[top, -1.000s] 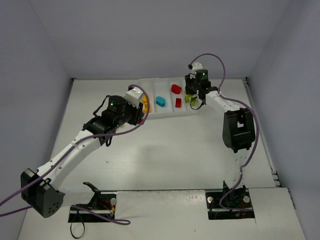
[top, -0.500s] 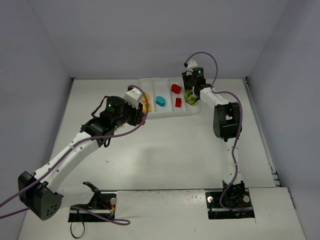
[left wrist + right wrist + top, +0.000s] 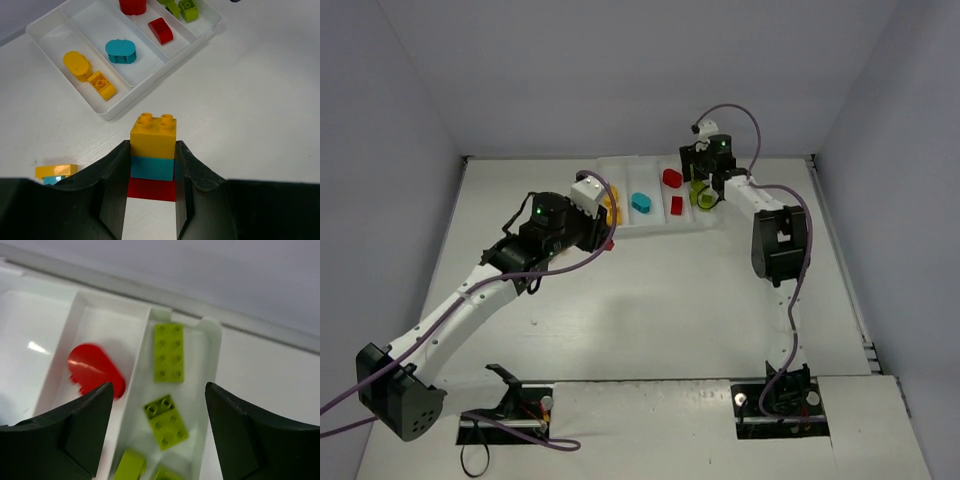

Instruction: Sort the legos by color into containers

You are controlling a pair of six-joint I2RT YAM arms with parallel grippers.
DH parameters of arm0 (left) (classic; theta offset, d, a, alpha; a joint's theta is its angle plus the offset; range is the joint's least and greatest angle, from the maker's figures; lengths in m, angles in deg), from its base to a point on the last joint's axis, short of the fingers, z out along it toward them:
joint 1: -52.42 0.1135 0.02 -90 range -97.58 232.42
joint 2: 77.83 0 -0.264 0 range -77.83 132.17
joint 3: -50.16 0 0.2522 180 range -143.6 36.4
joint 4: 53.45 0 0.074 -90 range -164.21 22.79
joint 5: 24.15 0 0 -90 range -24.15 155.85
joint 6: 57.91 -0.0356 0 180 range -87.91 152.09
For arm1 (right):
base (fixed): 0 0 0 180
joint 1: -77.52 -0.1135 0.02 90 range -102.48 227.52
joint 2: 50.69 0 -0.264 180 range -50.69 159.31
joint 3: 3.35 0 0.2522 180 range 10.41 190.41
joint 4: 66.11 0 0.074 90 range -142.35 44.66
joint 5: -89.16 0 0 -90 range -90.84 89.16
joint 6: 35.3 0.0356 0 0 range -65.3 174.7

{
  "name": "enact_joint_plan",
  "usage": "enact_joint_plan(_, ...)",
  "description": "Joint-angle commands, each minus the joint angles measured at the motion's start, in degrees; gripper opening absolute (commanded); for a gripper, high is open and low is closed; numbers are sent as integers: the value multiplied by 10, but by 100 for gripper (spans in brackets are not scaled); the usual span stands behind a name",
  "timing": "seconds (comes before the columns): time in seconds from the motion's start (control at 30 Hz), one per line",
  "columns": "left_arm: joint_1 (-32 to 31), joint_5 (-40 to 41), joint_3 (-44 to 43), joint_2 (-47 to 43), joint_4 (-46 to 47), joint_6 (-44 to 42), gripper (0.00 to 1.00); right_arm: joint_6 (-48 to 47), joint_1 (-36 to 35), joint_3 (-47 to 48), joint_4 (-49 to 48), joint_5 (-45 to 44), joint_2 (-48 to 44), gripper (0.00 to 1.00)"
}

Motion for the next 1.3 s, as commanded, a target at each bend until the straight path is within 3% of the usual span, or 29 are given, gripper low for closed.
enact_joint_plan(0.0, 1, -26, -6, -22, 51, 7, 0, 44, 2, -49, -41, 72, -155, 69)
enact_joint_plan(0.3, -5, -97, 38, -75, 84, -99, 0, 268, -6, -274, -53, 310, -427, 67)
enact_joint_plan(0.43, -14, -113, 44, -91, 72, -131, 0, 337, -36, -389, -70, 347, -521, 70)
enact_joint_plan(0.57, -30, -125, 47, -99, 65, -154, 0, 386, -93, -442, -71, 356, -590, 72)
enact_joint_plan(0.87, -71, -97, 56, -109, 52, -199, 0, 438, -175, -511, -105, 335, -634, 73)
enact_joint_plan(1.27, -72, -90, 54, -97, 52, -201, 0, 441, -241, -518, -111, 318, -622, 69)
